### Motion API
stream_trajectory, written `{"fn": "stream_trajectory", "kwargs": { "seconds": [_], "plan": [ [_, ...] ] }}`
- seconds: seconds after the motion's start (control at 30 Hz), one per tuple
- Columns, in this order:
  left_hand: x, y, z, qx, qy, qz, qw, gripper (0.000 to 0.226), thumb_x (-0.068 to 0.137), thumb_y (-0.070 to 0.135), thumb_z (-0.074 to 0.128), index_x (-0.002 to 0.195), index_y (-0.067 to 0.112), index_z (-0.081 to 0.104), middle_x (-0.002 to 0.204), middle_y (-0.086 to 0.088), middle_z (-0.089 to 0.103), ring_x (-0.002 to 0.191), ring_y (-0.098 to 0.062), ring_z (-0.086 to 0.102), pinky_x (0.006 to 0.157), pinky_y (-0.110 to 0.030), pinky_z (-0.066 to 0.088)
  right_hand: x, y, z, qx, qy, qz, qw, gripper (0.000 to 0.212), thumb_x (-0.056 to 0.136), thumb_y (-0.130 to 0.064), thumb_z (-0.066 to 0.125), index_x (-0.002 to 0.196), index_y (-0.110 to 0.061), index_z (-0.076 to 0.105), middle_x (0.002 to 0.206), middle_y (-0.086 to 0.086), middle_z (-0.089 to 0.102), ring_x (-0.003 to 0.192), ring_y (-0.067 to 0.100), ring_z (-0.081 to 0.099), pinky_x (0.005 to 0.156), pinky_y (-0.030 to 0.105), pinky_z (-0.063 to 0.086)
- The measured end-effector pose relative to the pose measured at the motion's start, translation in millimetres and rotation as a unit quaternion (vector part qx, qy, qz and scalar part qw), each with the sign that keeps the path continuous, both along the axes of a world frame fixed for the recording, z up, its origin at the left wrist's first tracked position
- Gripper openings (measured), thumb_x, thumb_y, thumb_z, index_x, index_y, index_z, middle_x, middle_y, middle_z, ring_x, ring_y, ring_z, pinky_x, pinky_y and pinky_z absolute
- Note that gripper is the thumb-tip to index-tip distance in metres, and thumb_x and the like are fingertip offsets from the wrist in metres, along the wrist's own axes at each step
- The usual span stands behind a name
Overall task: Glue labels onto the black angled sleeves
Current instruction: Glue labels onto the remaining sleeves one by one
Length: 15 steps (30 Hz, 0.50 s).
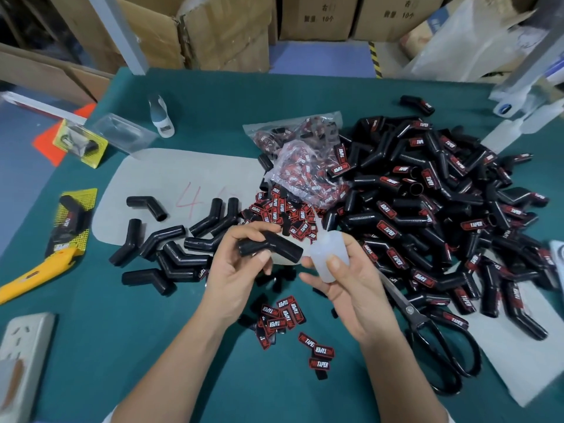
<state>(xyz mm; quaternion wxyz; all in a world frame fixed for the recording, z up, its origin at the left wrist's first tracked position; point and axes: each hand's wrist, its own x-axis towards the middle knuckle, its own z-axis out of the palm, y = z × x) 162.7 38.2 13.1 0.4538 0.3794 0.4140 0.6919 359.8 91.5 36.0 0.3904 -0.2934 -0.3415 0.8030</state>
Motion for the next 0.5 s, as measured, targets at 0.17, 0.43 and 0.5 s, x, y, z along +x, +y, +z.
{"fn": "stream_trajectory", "kwargs": {
  "seconds": [0.17, 0.43, 0.5],
  "plan": [
    [0.9, -1.0, -0.1, -0.005, 0.03, -0.022, 0.999, 0.02, 0.099, 0.006, 0.06, 0.111, 0.022, 0.06, 0.135, -0.011, 0.063, 0.079, -0.02, 0.062, 0.076, -0.031, 0.055, -3.1, -0.9, -2.0, 0.008, -0.019, -0.003, 1.0, 0.04, 0.093, -0.017, 0.068, 0.13, -0.007, 0.056, 0.121, 0.012, 0.07, 0.113, 0.026, 0.069, 0.099, 0.041, 0.058],
    [-0.4, -3.4, -5.4, -0.074, 0.045, -0.054, 0.995, 0.027, 0.099, 0.019, 0.066, 0.127, 0.018, 0.066, 0.134, -0.01, 0.067, 0.122, -0.028, 0.067, 0.101, -0.034, 0.052, 0.5, 4.4, -0.9, 0.045, -0.068, -0.125, 0.989, 0.024, 0.087, -0.021, 0.081, 0.108, -0.029, 0.071, 0.118, 0.004, 0.073, 0.107, 0.024, 0.072, 0.087, 0.031, 0.06],
    [-0.9, -1.6, -4.9, -0.103, -0.022, -0.055, 0.993, 0.05, 0.095, 0.017, 0.07, 0.143, 0.02, 0.06, 0.139, -0.013, 0.063, 0.123, -0.035, 0.067, 0.103, -0.039, 0.054, 3.0, 5.4, 0.8, 0.065, -0.094, -0.147, 0.982, 0.024, 0.083, -0.025, 0.082, 0.103, -0.034, 0.072, 0.113, -0.001, 0.073, 0.096, 0.018, 0.072, 0.076, 0.026, 0.06]
  ]
}}
